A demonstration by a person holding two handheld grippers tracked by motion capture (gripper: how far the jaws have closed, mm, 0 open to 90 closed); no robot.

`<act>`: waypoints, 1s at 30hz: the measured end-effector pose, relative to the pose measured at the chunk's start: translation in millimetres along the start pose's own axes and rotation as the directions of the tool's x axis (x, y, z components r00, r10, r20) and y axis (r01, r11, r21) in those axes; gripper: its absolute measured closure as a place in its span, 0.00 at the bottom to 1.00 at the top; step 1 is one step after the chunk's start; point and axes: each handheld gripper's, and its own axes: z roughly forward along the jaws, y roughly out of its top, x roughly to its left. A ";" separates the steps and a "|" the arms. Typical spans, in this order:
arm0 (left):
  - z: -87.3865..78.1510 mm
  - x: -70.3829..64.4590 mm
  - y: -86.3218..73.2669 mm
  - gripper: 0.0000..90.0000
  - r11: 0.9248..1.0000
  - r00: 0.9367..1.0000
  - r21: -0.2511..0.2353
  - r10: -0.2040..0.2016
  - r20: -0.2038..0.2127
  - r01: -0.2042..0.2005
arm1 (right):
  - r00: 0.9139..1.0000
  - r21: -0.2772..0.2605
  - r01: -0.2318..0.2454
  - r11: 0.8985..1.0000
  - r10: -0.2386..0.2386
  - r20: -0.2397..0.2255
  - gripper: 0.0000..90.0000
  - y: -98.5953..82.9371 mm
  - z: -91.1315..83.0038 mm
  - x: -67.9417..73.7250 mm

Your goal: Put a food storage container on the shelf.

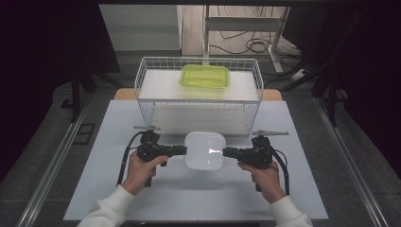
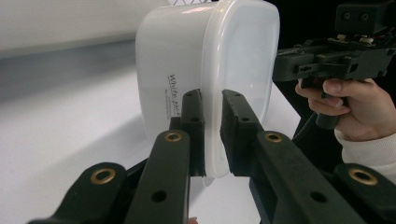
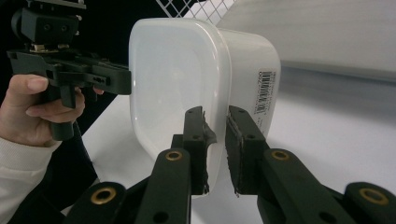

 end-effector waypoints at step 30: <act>-10.6 -17.6 21.1 0.89 0.997 0.998 -0.045 0.066 -0.017 -0.067 | 0.996 -0.055 0.090 0.994 -0.089 0.028 0.86 18.5 -13.6 15.3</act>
